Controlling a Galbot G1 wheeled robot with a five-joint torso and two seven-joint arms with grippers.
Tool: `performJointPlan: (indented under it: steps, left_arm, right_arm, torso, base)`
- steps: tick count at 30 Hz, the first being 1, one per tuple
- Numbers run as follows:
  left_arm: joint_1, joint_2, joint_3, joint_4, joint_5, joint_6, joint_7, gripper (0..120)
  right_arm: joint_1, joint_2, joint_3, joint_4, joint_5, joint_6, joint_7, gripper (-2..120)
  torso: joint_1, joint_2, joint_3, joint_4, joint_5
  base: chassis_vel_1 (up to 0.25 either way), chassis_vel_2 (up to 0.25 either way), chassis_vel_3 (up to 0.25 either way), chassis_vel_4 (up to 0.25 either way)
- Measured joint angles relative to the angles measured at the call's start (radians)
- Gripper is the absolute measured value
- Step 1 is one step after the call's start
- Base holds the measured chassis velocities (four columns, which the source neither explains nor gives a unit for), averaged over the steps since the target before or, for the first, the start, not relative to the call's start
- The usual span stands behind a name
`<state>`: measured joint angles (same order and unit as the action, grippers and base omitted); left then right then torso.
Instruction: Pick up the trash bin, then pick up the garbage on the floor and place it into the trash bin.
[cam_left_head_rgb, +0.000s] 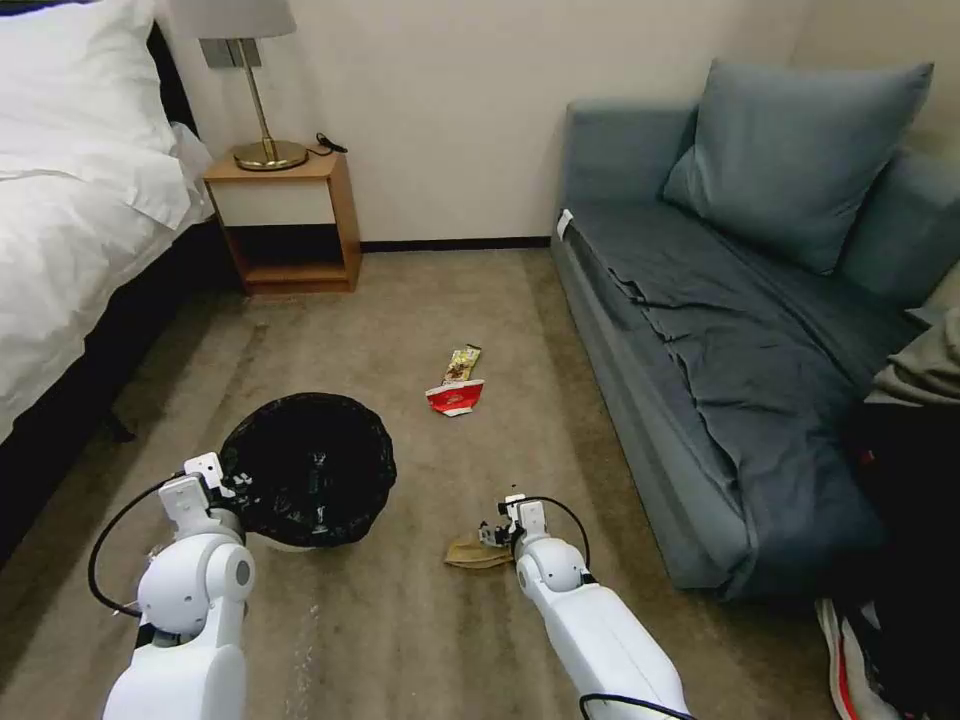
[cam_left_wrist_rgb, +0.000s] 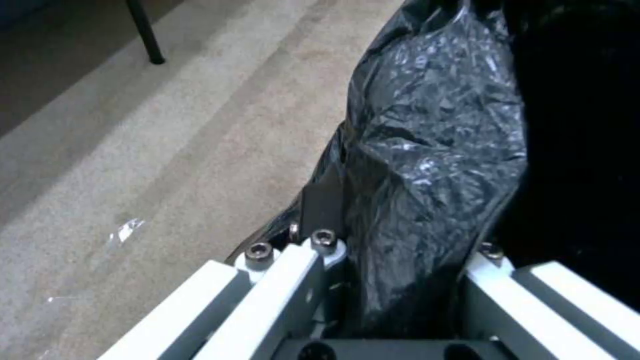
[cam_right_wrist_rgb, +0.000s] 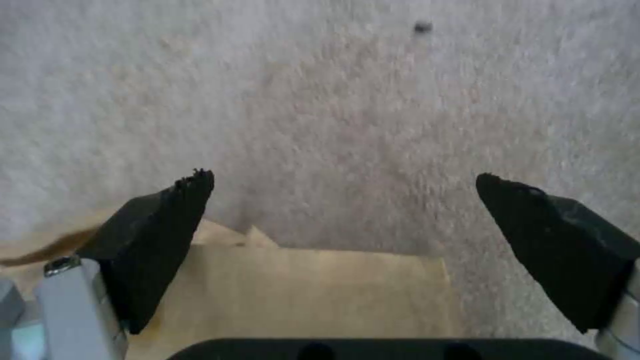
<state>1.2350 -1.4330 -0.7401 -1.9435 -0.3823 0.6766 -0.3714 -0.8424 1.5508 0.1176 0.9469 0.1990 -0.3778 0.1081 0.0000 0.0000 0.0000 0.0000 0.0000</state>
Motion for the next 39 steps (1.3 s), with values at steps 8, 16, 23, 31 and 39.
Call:
performJointPlan:
  steps: [8,16,23,31,39]
  left_arm:
    - [-0.001,-0.006,0.002,0.000,0.011,-0.002,0.000,2]
    - [-0.013,-0.006,0.003,0.005,0.014,-0.002,-0.001,2]
    - [-0.015,-0.008,0.002,0.009,0.016,-0.004,-0.002,2]
    - [-0.010,-0.004,-0.004,0.005,0.013,-0.006,-0.002,2]
    - [-0.005,-0.003,-0.009,0.001,0.010,-0.009,-0.001,2]
  right_arm:
    - [-0.001,-0.004,0.024,-0.077,-0.071,0.055,-0.072,100]
    - [-0.013,-0.005,0.026,-0.092,-0.076,0.091,-0.085,82]
    - [-0.012,-0.001,0.023,-0.088,-0.071,0.092,-0.072,54]
    - [-0.017,0.001,0.024,-0.084,-0.075,0.095,-0.059,25]
    - [-0.030,0.001,0.026,-0.071,-0.080,0.098,-0.050,2]
  torso:
    - [0.000,0.000,0.000,0.0001,0.0000]
    - [0.000,0.000,0.000,-0.0001,-0.0002]
    - [0.000,0.000,0.000,0.0003,0.0004]
    - [0.000,0.000,0.000,-0.0002,-0.0002]
    - [0.000,0.000,0.000,-0.0002,-0.0001]
  base:
    - [0.000,0.000,0.000,0.000]
    - [0.000,0.000,0.000,0.000]
    - [0.000,0.000,0.000,0.000]
    - [0.000,0.000,0.000,0.000]
    - [0.000,0.000,0.000,0.000]
